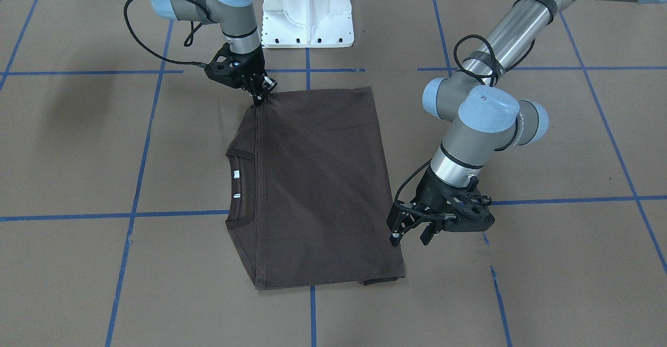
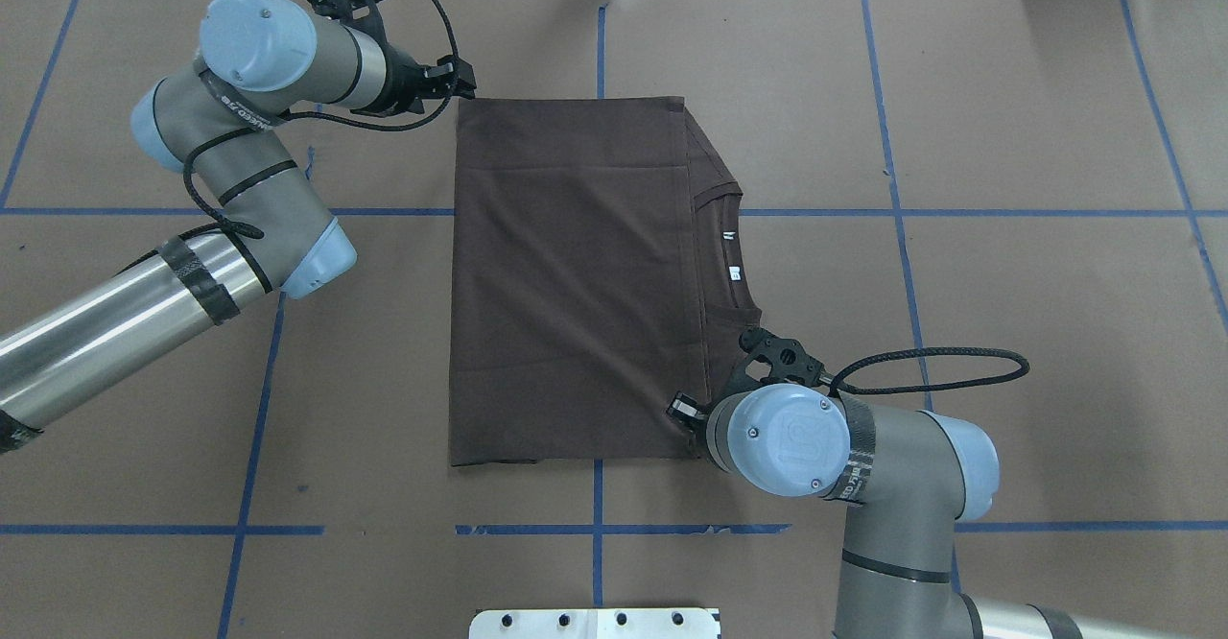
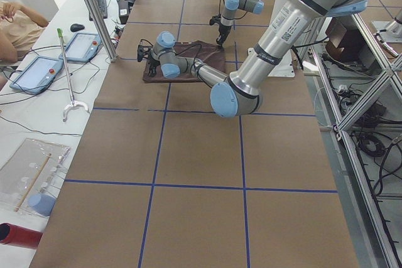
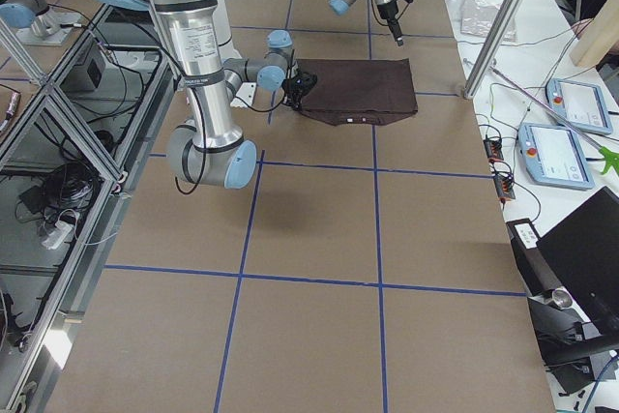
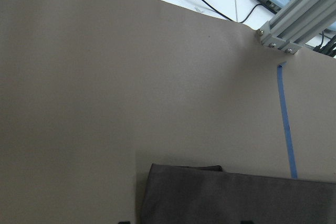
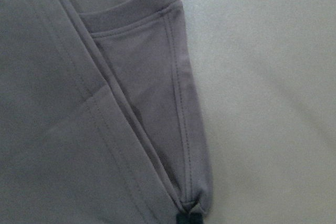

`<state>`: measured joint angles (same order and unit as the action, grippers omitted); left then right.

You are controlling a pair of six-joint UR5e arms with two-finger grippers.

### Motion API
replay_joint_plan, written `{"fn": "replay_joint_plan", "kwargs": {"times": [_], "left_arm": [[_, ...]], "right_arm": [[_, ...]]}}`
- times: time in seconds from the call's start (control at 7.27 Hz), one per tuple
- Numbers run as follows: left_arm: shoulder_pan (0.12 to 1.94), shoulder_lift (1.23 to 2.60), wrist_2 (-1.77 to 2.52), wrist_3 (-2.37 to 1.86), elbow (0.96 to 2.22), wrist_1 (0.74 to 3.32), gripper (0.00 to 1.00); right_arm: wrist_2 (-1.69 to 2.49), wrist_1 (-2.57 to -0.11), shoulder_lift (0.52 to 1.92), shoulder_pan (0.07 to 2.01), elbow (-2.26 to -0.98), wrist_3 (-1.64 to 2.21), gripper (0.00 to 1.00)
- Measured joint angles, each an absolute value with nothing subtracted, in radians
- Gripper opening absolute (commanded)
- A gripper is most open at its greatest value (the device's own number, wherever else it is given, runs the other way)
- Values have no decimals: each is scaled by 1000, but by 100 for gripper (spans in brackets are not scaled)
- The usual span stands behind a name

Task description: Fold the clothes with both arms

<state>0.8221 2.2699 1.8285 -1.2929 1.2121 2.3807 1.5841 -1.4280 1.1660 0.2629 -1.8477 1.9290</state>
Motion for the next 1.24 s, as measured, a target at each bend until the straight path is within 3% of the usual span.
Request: {"fn": "replay_joint_plan", "kwargs": {"times": [0.41, 0.69, 1.24], "left_arm": [[822, 2229, 1829, -1306, 1266, 2380, 77], [802, 2162, 1838, -1401, 1373, 2377, 77], [522, 1931, 1801, -1753, 1814, 2173, 76]], "right_arm": [[1587, -1436, 1166, 269, -1893, 1930, 0], [1587, -1469, 1175, 270, -1941, 1930, 0], [1588, -1480, 1206, 263, -2005, 1931, 0]]}}
